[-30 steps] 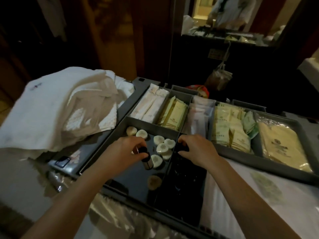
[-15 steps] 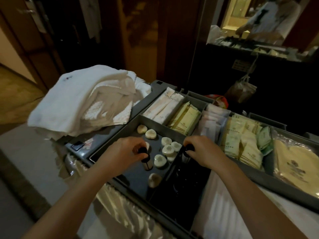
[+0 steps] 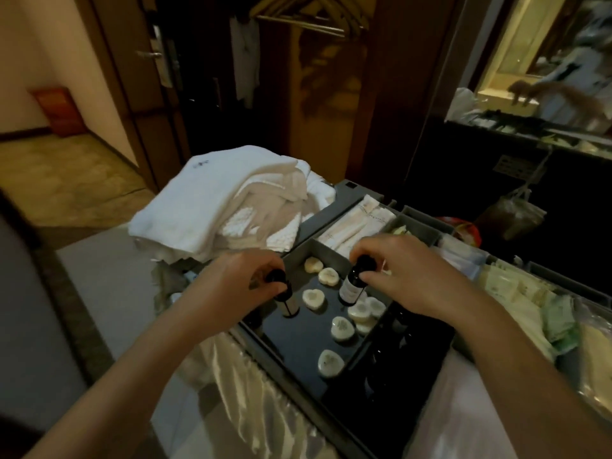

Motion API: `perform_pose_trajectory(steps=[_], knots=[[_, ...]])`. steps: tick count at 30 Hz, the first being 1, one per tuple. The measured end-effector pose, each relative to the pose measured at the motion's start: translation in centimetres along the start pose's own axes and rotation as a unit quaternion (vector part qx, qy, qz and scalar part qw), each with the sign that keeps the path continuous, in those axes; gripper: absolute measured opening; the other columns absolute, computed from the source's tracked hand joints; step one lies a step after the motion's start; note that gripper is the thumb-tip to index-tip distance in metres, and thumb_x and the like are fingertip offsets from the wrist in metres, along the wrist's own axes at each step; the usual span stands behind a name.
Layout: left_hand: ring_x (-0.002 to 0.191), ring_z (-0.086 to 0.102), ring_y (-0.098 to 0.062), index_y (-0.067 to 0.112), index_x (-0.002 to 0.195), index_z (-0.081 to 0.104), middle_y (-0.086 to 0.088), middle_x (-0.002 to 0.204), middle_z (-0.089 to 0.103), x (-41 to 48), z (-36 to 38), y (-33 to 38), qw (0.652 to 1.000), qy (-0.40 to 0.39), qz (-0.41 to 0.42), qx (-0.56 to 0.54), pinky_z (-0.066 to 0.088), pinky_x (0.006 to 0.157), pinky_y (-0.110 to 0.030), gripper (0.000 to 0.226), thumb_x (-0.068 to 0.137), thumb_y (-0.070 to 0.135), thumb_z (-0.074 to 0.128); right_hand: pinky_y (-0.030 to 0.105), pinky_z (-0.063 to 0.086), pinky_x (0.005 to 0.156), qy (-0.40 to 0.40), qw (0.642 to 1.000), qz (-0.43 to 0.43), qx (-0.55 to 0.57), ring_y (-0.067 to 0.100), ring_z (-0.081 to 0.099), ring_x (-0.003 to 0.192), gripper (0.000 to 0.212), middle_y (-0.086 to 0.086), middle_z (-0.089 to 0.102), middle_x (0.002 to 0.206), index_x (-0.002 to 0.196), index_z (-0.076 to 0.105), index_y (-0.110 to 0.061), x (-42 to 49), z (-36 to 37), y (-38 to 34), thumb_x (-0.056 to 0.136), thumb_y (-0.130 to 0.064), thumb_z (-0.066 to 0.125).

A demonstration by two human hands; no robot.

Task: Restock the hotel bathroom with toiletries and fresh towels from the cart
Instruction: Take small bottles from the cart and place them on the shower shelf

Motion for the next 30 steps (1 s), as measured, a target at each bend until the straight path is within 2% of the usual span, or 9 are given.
perform_pose_trajectory(steps=[3, 6, 10, 16, 21, 24, 26, 28, 30], knots=[[0.086, 0.058, -0.007, 0.026, 0.102, 0.065, 0.011, 0.095, 0.062, -1.8, -3.0, -1.4, 0.999, 0.027, -0.033, 0.012, 0.049, 0.078, -0.023, 0.018, 0.084, 0.028, 0.065, 0.012, 0.035, 0.059, -0.007, 0.999, -0.049, 0.008, -0.003, 0.050, 0.072, 0.018, -0.018, 0.054, 0.087, 0.100, 0.060, -0.029, 1.5, 0.1, -3.9, 0.087, -0.016, 0.062], [0.084, 0.058, -0.007, 0.030, 0.097, 0.063, 0.013, 0.093, 0.061, -3.9, -5.9, -3.3, 0.997, 0.046, -0.053, 0.021, 0.048, 0.074, -0.019, 0.014, 0.084, 0.027, 0.065, 0.013, 0.042, 0.063, -0.016, 0.994, -0.104, 0.021, -0.001, 0.053, 0.078, 0.019, -0.013, 0.059, 0.092, 0.101, 0.062, -0.027, 3.2, 0.9, -8.1, 0.087, -0.014, 0.062], [0.083, 0.058, -0.003, 0.027, 0.102, 0.064, 0.014, 0.093, 0.063, -8.1, -9.9, -6.7, 0.992, 0.064, -0.102, 0.038, 0.050, 0.079, -0.028, 0.017, 0.085, 0.028, 0.063, 0.011, 0.042, 0.066, -0.055, 0.982, -0.172, 0.048, -0.002, 0.053, 0.079, 0.017, -0.014, 0.058, 0.090, 0.096, 0.061, -0.026, 5.7, 3.3, -14.6, 0.087, -0.011, 0.062], [0.086, 0.055, 0.004, 0.033, 0.101, 0.060, 0.019, 0.093, 0.060, -15.3, -14.8, -12.5, 0.982, 0.066, -0.166, 0.062, 0.049, 0.078, -0.019, 0.017, 0.085, 0.033, 0.061, 0.023, 0.051, 0.078, -0.106, 0.965, -0.228, 0.071, 0.004, 0.056, 0.083, 0.022, -0.012, 0.060, 0.093, 0.101, 0.063, -0.025, 8.9, 7.9, -24.4, 0.087, -0.009, 0.063], [0.086, 0.054, 0.004, 0.034, 0.107, 0.056, 0.019, 0.096, 0.057, -21.4, -18.0, -17.1, 0.966, 0.071, -0.233, 0.089, 0.046, 0.073, -0.014, 0.020, 0.087, 0.034, 0.059, 0.013, 0.044, 0.067, -0.126, 0.949, -0.283, 0.052, -0.002, 0.054, 0.076, 0.025, -0.024, 0.052, 0.084, 0.098, 0.058, -0.037, 10.4, 12.2, -31.9, 0.088, -0.014, 0.062], [0.086, 0.057, 0.002, 0.033, 0.108, 0.056, 0.018, 0.098, 0.058, -25.6, -19.4, -19.4, 0.955, 0.086, -0.265, 0.102, 0.051, 0.075, -0.021, 0.022, 0.086, 0.036, 0.058, 0.009, 0.046, 0.067, -0.146, 0.938, -0.311, 0.043, -0.004, 0.052, 0.075, 0.025, -0.029, 0.041, 0.080, 0.106, 0.058, -0.034, 10.5, 14.9, -36.1, 0.089, -0.016, 0.061], [0.090, 0.057, 0.001, 0.032, 0.110, 0.056, 0.018, 0.101, 0.058, -28.2, -20.4, -20.6, 0.944, 0.097, -0.294, 0.109, 0.052, 0.078, -0.022, 0.024, 0.086, 0.036, 0.058, 0.002, 0.042, 0.062, -0.161, 0.926, -0.341, 0.035, -0.007, 0.049, 0.071, 0.025, -0.026, 0.045, 0.081, 0.108, 0.058, -0.034, 10.4, 16.5, -39.1, 0.089, -0.018, 0.061], [0.091, 0.056, 0.002, 0.031, 0.111, 0.057, 0.017, 0.102, 0.058, -30.9, -21.3, -21.7, 0.931, 0.112, -0.331, 0.105, 0.050, 0.078, -0.018, 0.024, 0.087, 0.035, 0.058, 0.003, 0.043, 0.061, -0.187, 0.907, -0.376, 0.037, -0.008, 0.051, 0.074, 0.024, -0.021, 0.056, 0.091, 0.106, 0.058, -0.035, 10.3, 18.2, -42.2, 0.089, -0.018, 0.061], [0.090, 0.056, 0.002, 0.031, 0.109, 0.057, 0.017, 0.101, 0.059, -33.5, -22.3, -22.7, 0.916, 0.132, -0.364, 0.105, 0.048, 0.076, -0.015, 0.023, 0.087, 0.035, 0.058, 0.004, 0.044, 0.063, -0.211, 0.885, -0.413, 0.043, -0.008, 0.052, 0.077, 0.023, -0.020, 0.056, 0.094, 0.103, 0.057, -0.036, 10.2, 19.8, -45.4, 0.089, -0.018, 0.060]])
Point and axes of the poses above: each hand's wrist, its own x-axis towards the middle knuckle, its own z-axis out of the palm, y = z × x, the point moved 8 cm from there along x, towards the middle knuckle
